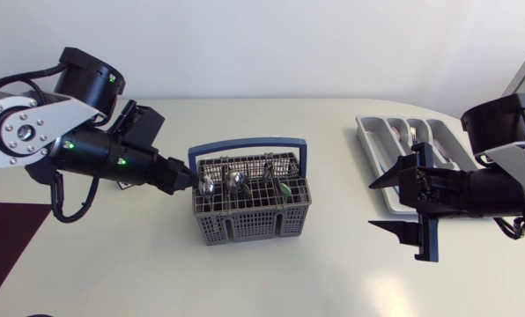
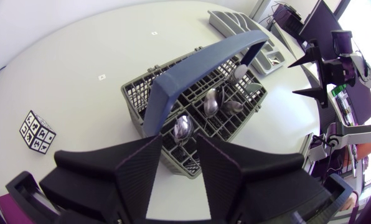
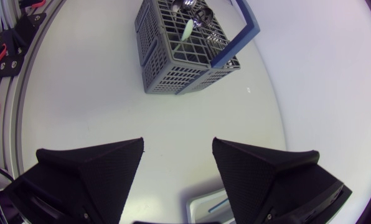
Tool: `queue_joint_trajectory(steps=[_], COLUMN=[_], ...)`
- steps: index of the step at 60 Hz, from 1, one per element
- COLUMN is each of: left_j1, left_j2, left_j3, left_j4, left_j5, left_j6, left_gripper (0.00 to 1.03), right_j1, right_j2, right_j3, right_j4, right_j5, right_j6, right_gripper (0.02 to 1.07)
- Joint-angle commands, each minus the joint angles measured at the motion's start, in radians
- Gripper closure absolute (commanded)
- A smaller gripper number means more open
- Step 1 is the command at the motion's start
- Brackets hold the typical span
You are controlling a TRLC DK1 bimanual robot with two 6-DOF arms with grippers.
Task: Transfer all utensils from the basket to the drawer tray.
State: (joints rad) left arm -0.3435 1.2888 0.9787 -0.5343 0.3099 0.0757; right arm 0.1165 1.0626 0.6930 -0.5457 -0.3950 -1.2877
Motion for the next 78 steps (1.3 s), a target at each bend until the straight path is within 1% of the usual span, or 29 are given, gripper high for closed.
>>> queue_joint_trajectory(steps=[1,9,21,27,32,39,40,43,46,64,78], left_j1=[-0.012,-0.035,-0.028,-0.025,-0.025,-0.042,-0.045,-0.054,-0.061,-0.065,-0.049], left_j2=[0.029,0.049,0.078,0.084,0.084,0.090,0.090,0.092,0.093,0.110,0.099], left_j3=[0.012,0.006,-0.012,-0.026,-0.044,-0.058,-0.060,-0.061,-0.061,-0.049,-0.054], left_j4=[-0.003,0.023,0.091,0.094,0.119,0.122,0.122,0.122,0.125,0.129,0.128], left_j5=[0.008,0.023,0.026,0.026,0.026,0.026,0.026,0.026,0.026,0.052,0.083], left_j6=[0.006,0.041,0.076,0.087,0.087,0.090,0.091,0.096,0.098,0.104,0.091], left_gripper=[0.61,0.61,0.61,0.61,0.61,0.61,0.62,0.70,0.75,0.99,1.00], right_j1=[0.028,0.075,0.114,0.115,0.118,0.133,0.137,0.146,0.153,0.176,0.186], right_j2=[-0.016,-0.030,-0.052,-0.055,-0.055,-0.052,-0.052,-0.052,-0.053,-0.069,-0.078], right_j3=[-0.033,-0.035,-0.044,-0.053,-0.066,-0.079,-0.079,-0.082,-0.084,-0.093,-0.101], right_j4=[0.001,0.001,0.001,0.003,0.013,0.033,0.033,0.035,0.035,0.036,0.035], right_j5=[-0.001,0.001,0.008,0.008,0.008,0.015,0.016,0.024,0.024,0.036,0.036], right_j6=[0.041,0.071,0.091,0.091,0.091,0.097,0.100,0.100,0.107,0.122,0.122], right_gripper=[0.27,0.27,0.27,0.27,0.27,0.27,0.27,0.27,0.27,0.27,0.27])
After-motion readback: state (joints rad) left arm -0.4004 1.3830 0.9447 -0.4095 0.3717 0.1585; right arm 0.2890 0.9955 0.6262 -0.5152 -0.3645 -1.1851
